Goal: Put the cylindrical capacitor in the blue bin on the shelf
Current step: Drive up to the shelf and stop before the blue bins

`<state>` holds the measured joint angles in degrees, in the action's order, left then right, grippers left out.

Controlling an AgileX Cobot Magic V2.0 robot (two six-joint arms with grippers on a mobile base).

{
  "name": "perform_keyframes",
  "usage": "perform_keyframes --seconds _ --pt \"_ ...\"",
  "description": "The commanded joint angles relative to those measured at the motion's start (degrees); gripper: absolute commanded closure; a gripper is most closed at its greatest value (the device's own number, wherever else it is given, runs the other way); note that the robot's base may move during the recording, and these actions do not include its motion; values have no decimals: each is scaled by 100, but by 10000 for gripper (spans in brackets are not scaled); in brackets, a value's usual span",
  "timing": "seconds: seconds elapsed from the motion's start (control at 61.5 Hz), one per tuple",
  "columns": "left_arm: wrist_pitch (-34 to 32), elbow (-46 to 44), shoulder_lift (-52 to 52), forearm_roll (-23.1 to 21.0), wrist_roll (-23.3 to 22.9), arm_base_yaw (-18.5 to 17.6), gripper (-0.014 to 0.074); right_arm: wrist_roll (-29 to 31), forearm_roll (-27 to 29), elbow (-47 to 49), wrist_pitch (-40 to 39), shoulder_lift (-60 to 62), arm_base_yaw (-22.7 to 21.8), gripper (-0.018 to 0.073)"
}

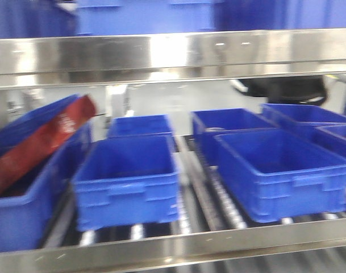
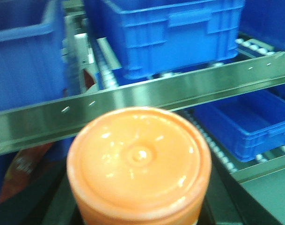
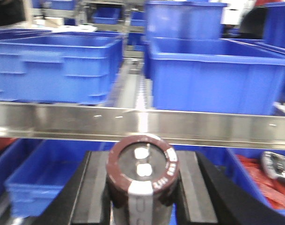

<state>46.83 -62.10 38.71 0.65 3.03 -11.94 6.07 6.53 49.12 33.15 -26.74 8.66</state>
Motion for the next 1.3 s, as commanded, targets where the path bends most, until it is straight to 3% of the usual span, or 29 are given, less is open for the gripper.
perform_keyframes --seconds 0.0,1.285 --pt "-131 12 -20 -23 -7 -43 707 16 -22 5 -192 9 4 721" --pt "-131 12 -20 0 -7 -43 707 16 -22 5 -192 9 4 721"
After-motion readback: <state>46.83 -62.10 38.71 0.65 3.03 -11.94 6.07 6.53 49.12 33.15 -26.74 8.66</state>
